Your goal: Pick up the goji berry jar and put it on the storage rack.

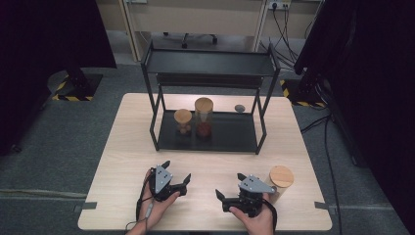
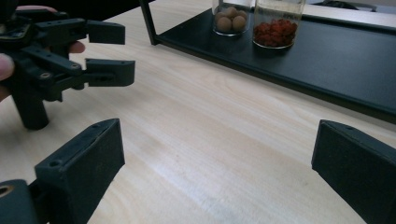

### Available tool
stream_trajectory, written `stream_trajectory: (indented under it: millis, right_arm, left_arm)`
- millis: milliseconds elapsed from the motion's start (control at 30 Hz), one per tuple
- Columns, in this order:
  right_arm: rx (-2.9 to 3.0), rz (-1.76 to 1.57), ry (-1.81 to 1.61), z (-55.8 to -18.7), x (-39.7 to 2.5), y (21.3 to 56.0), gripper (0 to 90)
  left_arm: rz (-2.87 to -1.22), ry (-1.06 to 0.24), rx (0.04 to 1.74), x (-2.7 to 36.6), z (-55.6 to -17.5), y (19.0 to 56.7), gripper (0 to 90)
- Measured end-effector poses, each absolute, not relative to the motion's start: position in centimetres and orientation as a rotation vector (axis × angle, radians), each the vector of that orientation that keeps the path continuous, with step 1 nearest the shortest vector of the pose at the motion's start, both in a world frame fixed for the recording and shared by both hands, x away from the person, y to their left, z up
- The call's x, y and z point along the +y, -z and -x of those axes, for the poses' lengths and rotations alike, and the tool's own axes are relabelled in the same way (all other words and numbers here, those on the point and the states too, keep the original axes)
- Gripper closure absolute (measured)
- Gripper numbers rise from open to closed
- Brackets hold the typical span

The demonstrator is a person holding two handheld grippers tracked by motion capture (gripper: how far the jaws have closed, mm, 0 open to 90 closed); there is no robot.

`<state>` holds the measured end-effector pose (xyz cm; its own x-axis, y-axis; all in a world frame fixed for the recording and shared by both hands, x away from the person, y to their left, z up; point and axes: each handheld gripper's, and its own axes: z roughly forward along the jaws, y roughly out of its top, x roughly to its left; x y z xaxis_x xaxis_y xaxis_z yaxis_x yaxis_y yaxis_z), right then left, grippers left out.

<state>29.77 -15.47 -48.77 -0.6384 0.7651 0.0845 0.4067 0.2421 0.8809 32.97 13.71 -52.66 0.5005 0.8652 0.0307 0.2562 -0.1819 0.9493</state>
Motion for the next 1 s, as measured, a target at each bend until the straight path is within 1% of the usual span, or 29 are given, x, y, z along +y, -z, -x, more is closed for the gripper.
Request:
stream_trajectory:
  millis: [700, 1000]
  right_arm:
    - [2.172, -1.136, -1.369, -25.0, -18.1, 50.0, 3.3]
    - [2.168, -1.175, -1.364, -23.5, -19.3, 50.5, 3.4]
  left_arm:
    - [-1.702, -0.737, 0.963, 13.7, -32.9, 52.7, 10.0]
    - [-1.700, -0.736, 0.967, 13.7, -32.9, 52.7, 10.1]
